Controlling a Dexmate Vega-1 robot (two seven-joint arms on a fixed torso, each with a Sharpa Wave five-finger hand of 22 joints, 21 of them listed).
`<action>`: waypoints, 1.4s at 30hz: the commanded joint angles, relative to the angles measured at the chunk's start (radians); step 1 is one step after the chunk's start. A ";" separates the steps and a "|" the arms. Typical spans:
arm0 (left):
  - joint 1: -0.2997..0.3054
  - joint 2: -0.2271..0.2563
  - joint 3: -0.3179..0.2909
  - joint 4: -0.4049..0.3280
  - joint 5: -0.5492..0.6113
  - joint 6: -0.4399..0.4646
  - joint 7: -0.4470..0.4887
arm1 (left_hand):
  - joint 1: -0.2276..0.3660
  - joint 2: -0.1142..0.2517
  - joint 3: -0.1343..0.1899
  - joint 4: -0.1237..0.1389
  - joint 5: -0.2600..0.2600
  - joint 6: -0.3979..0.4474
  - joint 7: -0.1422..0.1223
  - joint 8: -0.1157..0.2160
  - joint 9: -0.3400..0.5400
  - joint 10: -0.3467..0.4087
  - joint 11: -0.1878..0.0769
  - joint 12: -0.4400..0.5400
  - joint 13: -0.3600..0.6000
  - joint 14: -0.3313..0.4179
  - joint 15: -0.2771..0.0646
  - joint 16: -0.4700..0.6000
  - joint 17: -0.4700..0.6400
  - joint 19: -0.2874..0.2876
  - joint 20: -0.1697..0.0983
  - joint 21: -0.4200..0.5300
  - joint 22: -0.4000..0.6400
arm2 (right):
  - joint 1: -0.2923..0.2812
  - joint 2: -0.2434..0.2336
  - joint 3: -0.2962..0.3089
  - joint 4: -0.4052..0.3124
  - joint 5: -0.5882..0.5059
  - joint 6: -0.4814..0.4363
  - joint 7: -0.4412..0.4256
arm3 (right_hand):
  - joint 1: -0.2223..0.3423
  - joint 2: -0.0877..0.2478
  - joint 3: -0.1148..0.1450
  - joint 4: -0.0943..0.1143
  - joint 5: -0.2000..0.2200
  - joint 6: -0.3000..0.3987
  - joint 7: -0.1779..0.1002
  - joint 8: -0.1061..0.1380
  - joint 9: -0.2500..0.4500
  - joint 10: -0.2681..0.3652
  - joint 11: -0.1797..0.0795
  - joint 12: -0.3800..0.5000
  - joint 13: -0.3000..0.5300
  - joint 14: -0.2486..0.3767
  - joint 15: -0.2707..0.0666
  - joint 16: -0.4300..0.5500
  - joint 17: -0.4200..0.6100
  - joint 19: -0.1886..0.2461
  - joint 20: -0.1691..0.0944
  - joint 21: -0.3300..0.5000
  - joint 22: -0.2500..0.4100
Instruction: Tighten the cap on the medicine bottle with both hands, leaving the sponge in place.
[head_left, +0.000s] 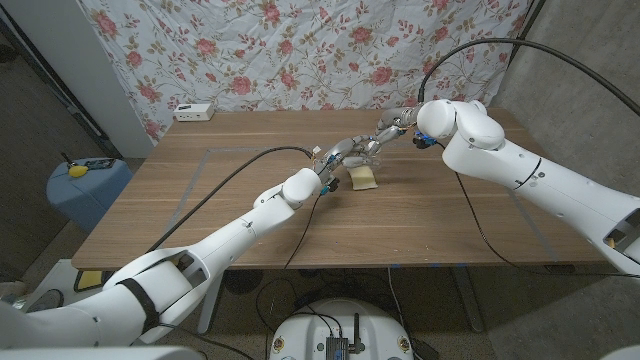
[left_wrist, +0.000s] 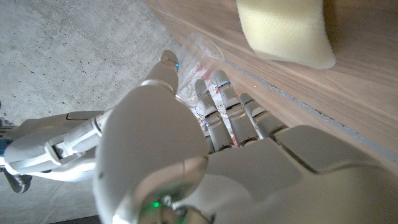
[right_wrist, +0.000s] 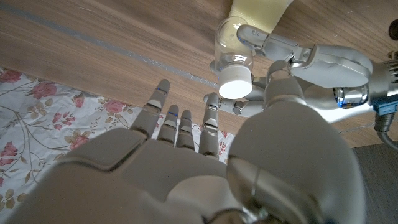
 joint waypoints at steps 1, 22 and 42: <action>-0.004 -0.004 0.002 0.008 -0.002 -0.008 -0.005 | -0.006 0.000 0.007 0.002 0.005 0.010 -0.003 -0.001 0.002 0.015 -0.015 0.004 0.006 0.001 -0.072 0.000 0.002 0.001 -0.072 -0.003 0.003 | 0.015 -0.007 -0.031 -0.003 -0.003 -0.019 -0.025 | 0.026 -0.007 0.014 0.006 -0.003 0.019 -0.004 0.006 -0.001 -0.022 0.010 0.005 0.003 -0.034 0.021 -0.004 0.001 -0.030 0.021 -0.009 0.001; -0.006 -0.007 0.004 0.013 -0.004 -0.014 -0.012 | -0.014 -0.002 0.011 0.002 0.005 0.012 -0.007 -0.001 0.002 0.018 -0.013 0.005 0.006 -0.001 -0.071 0.000 0.002 0.000 -0.073 -0.003 0.003 | -0.004 -0.003 -0.024 0.011 0.018 0.001 -0.090 | 0.071 -0.011 0.037 0.012 0.003 0.103 -0.023 0.030 -0.006 -0.006 0.008 0.023 0.002 -0.032 0.020 0.013 0.003 -0.038 0.003 0.001 0.000; -0.002 -0.006 0.007 0.004 0.001 -0.004 -0.009 | -0.015 0.000 0.017 -0.001 0.007 0.014 -0.009 0.000 0.002 0.019 -0.014 0.006 0.006 -0.002 -0.075 0.000 0.002 -0.001 -0.073 -0.003 0.003 | -0.003 0.000 -0.028 0.021 0.029 -0.005 -0.107 | 0.090 -0.005 0.056 0.022 0.005 0.185 -0.045 0.054 -0.009 0.038 -0.006 0.036 -0.003 0.003 -0.006 0.029 0.005 -0.022 -0.027 0.007 0.001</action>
